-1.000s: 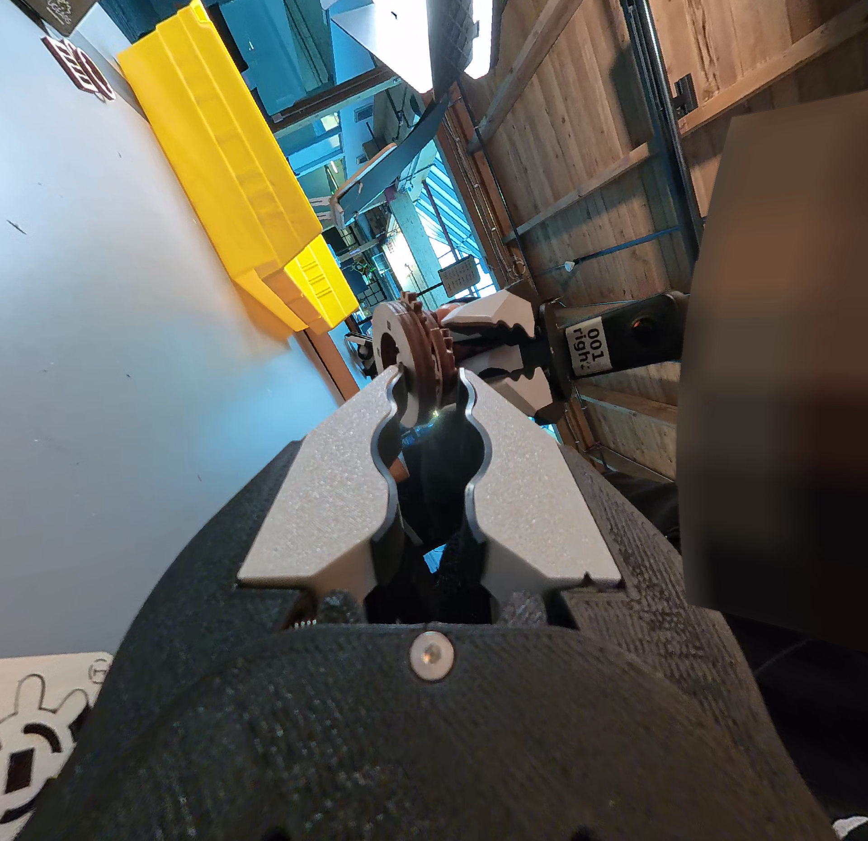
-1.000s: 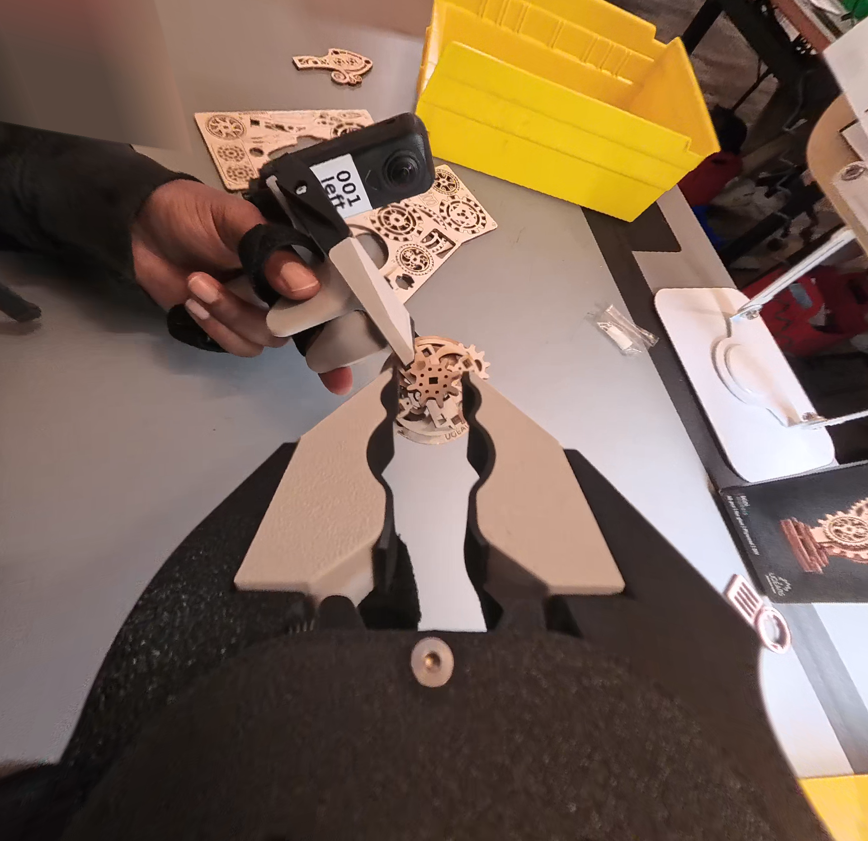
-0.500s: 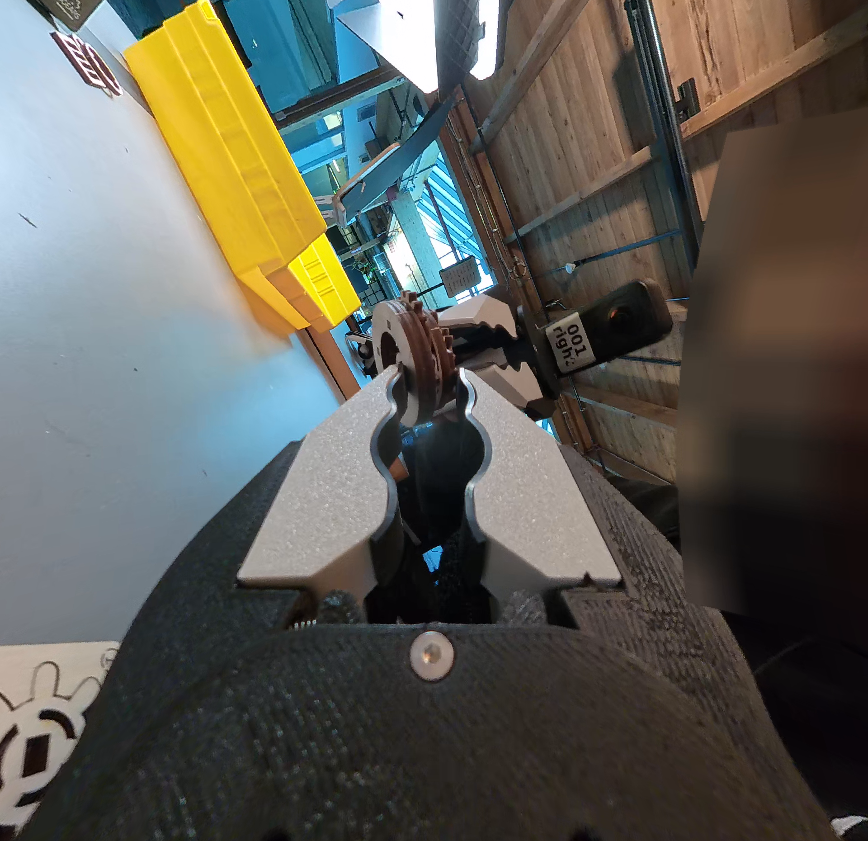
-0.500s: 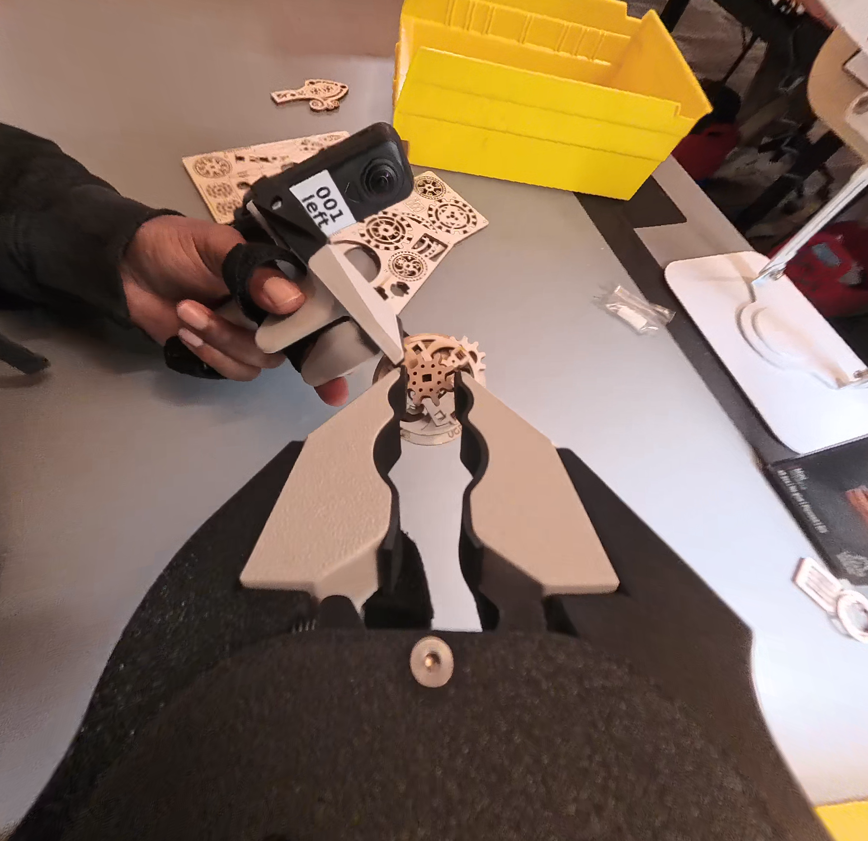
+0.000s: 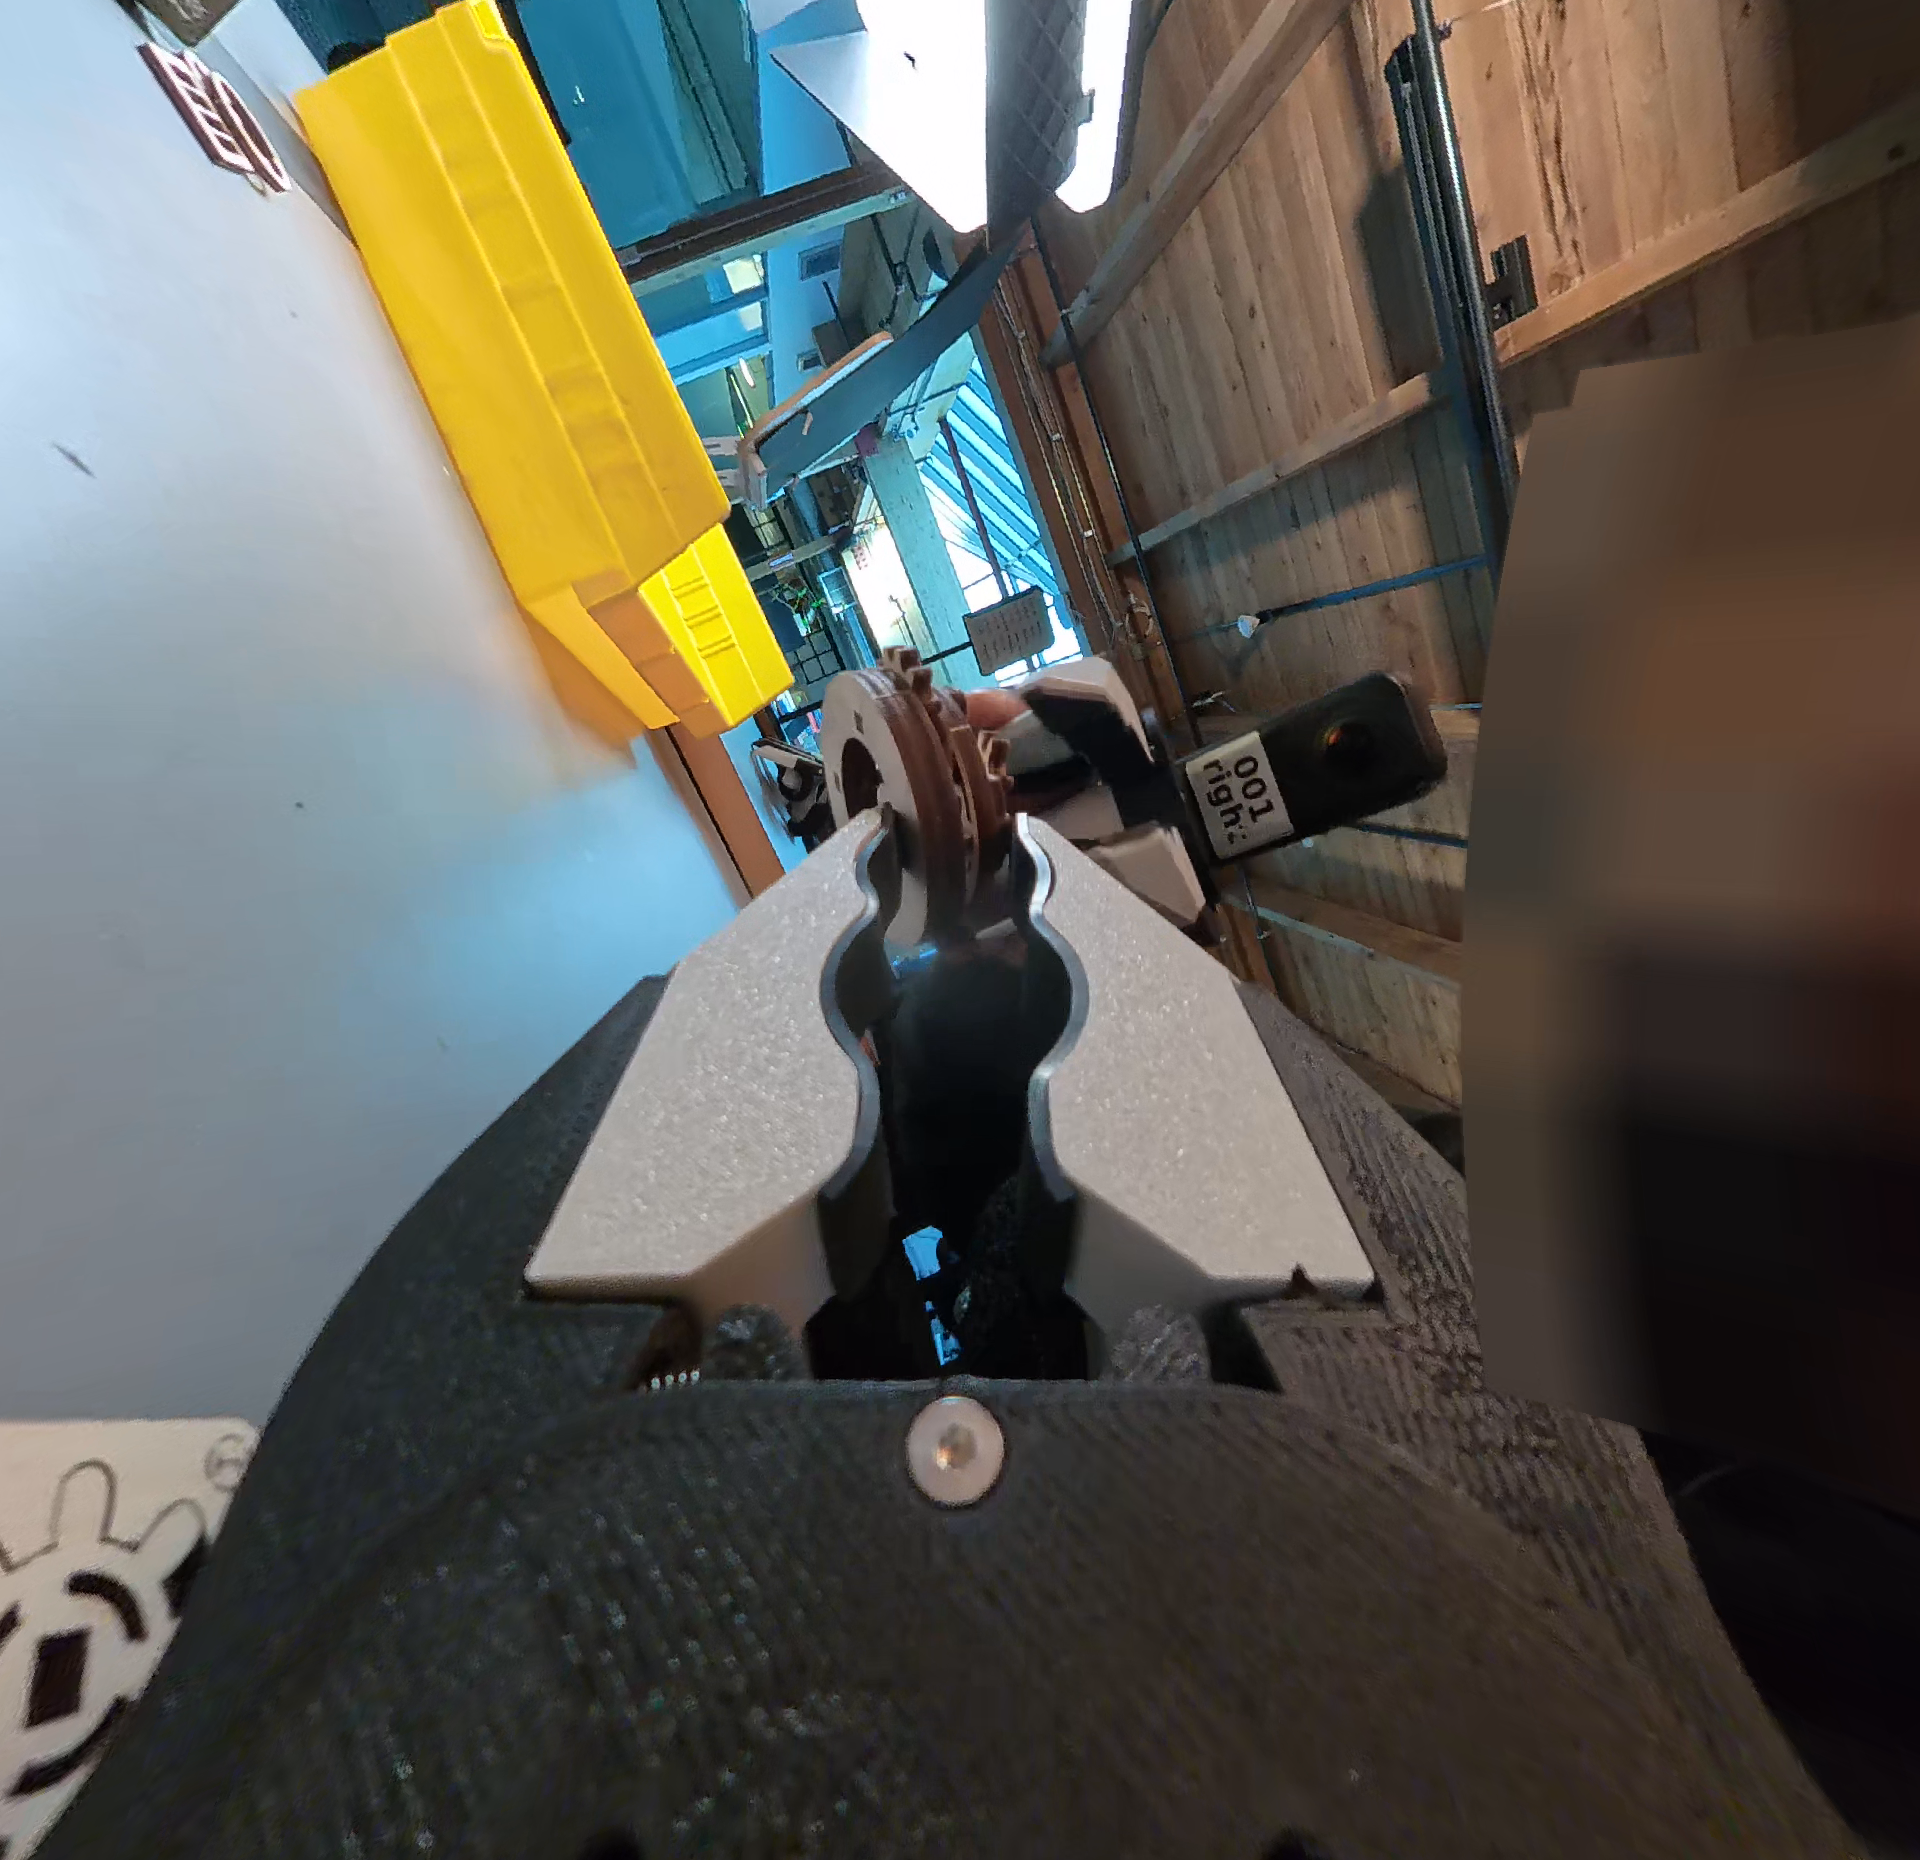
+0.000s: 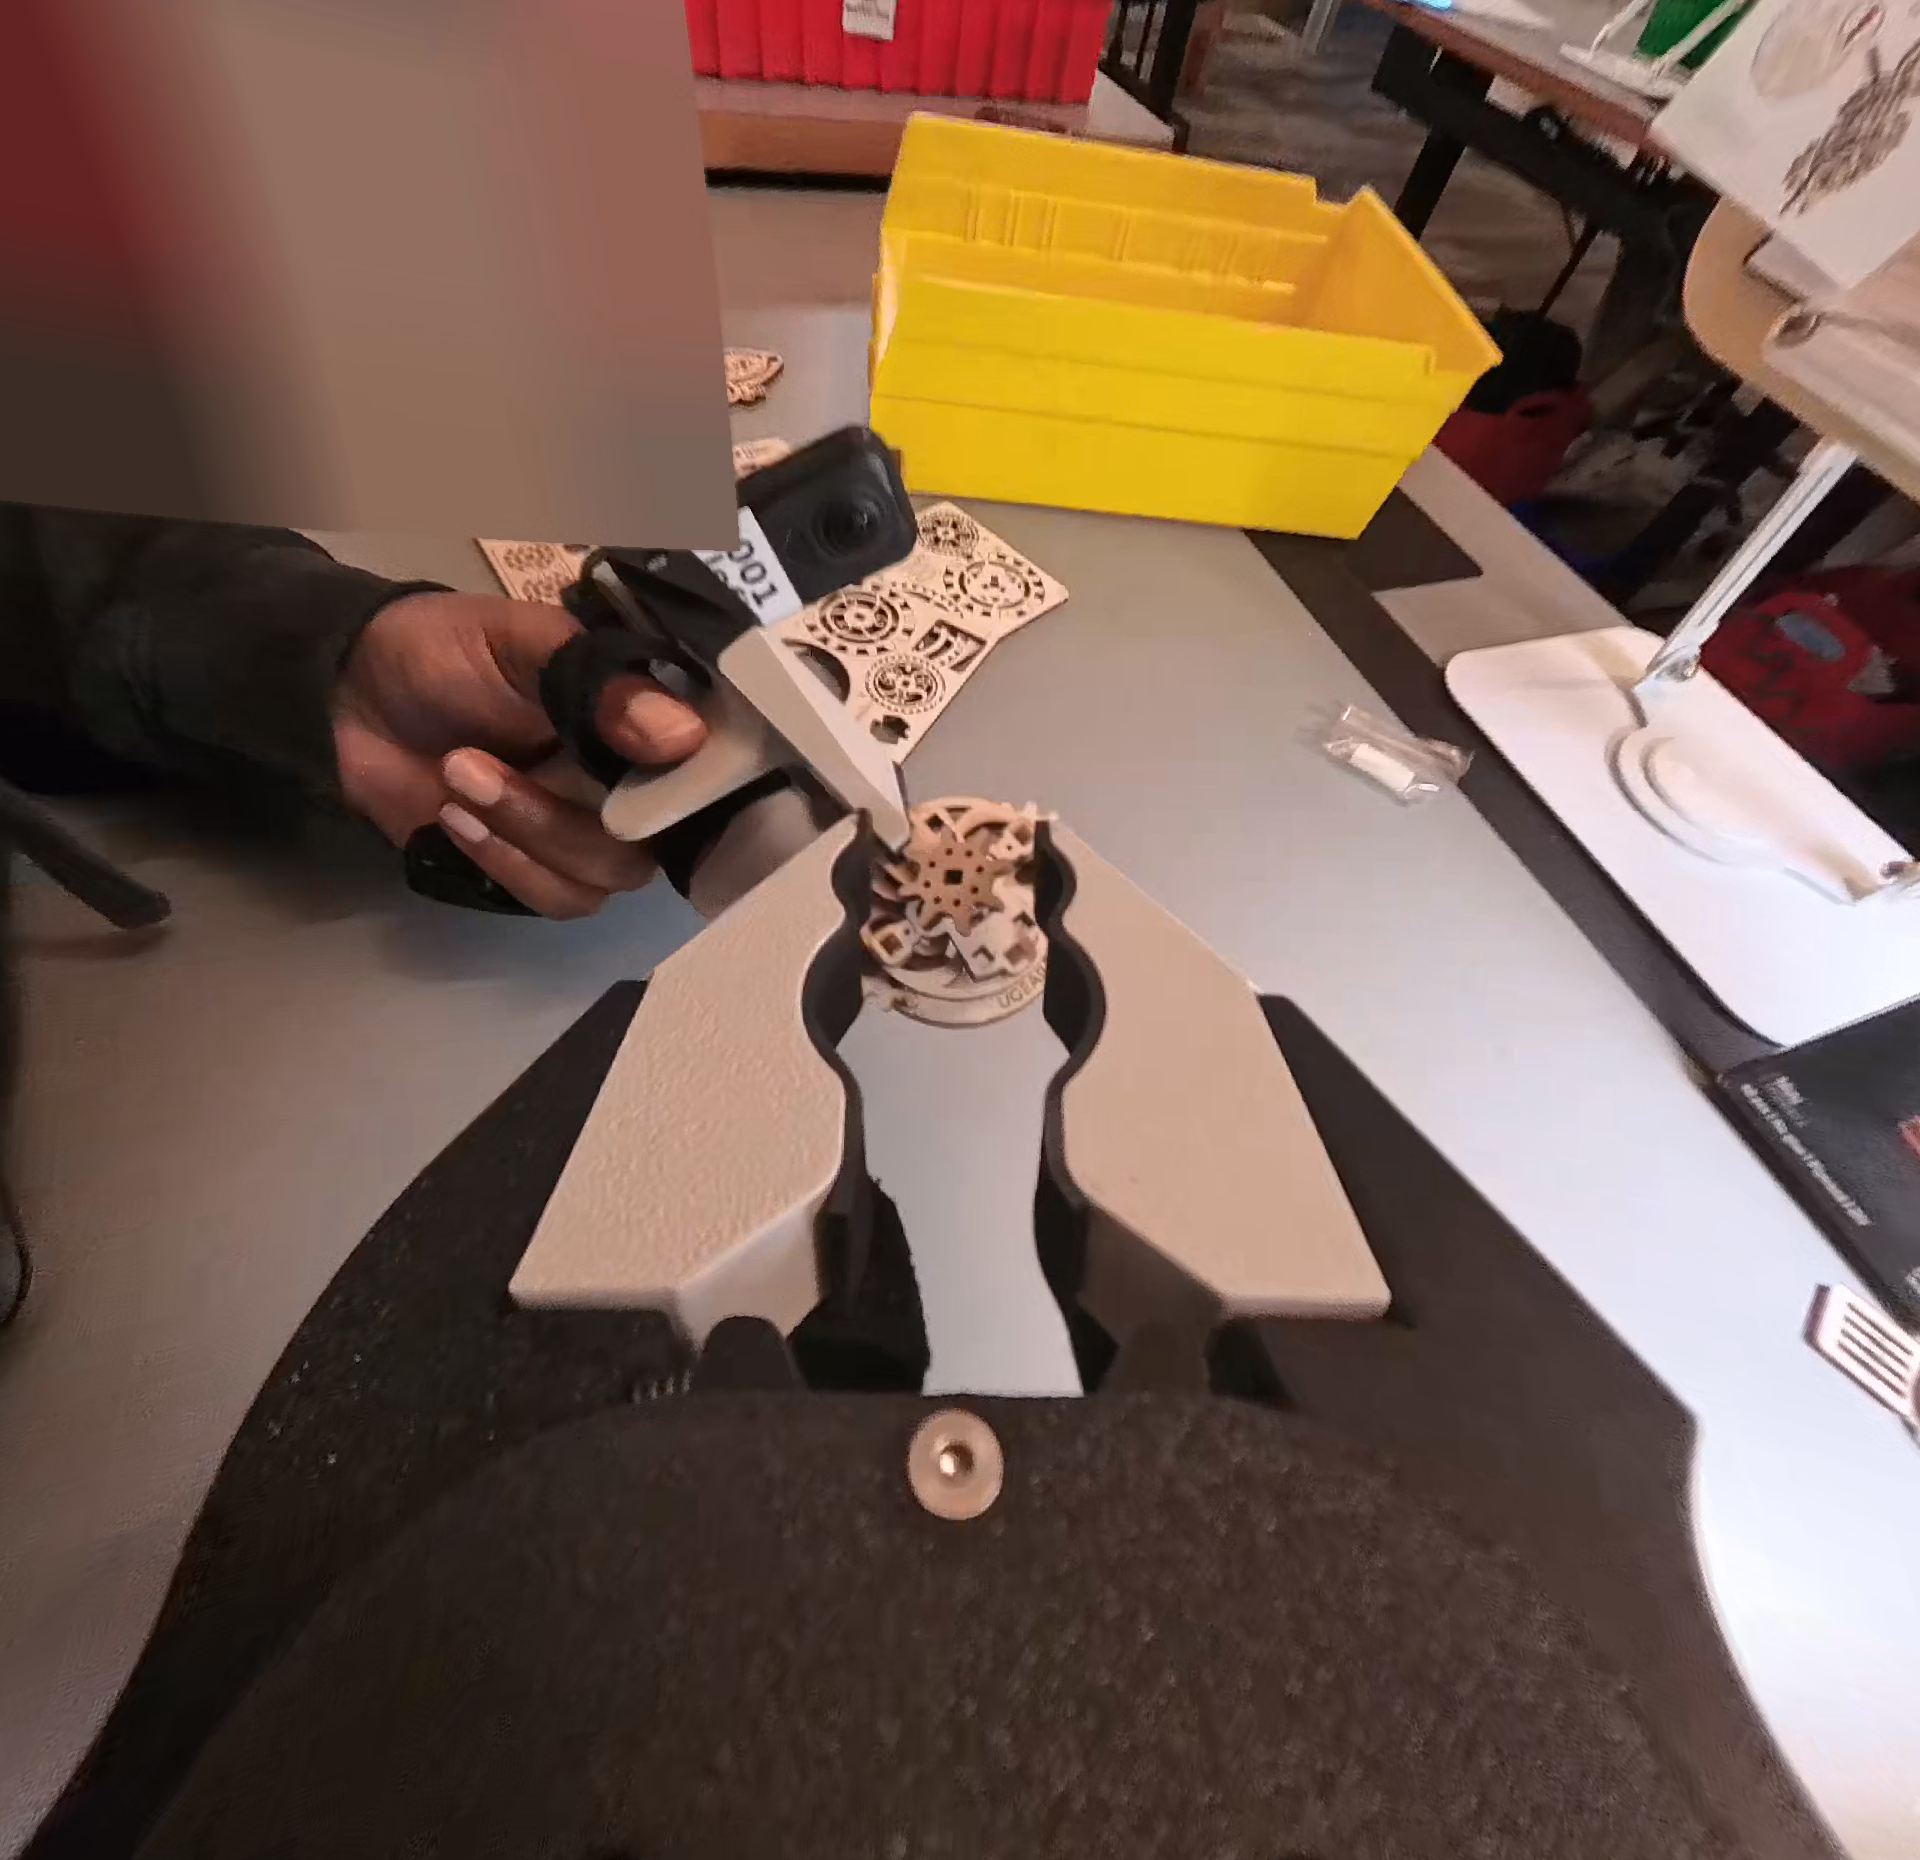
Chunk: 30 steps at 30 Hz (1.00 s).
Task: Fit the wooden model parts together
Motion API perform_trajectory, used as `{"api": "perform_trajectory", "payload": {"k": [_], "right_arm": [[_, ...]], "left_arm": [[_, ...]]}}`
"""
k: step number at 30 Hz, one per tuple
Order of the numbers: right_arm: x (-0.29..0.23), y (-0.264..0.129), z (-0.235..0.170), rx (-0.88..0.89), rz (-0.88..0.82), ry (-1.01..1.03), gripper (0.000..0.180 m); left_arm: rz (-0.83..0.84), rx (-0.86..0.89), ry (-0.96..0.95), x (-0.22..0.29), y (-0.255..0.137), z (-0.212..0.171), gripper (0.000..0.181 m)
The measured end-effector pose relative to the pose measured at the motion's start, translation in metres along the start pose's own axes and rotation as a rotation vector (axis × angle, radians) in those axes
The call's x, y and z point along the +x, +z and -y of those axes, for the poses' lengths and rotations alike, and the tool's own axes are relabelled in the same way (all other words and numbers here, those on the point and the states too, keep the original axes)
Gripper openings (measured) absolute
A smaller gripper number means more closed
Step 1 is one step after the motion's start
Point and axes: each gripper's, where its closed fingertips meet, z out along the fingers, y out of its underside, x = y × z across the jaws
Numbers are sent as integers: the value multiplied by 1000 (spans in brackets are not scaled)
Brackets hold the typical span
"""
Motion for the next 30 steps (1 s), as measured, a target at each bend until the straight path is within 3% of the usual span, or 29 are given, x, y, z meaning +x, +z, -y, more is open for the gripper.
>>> {"api": "perform_trajectory", "payload": {"k": [8, 20, 30], "right_arm": [[0, 5, -9, -67, -68, -85, 12], [-2, 7, -14, -119, -56, -148, 12], [-5, 5, -8, -18, -125, -108, 14]], "left_arm": [[10, 15, -11, -1, -2, 2, 19], [37, -28, 83, 0, -2, -1, 19], [-16, -21, 87, 7, -3, 0, 18]]}}
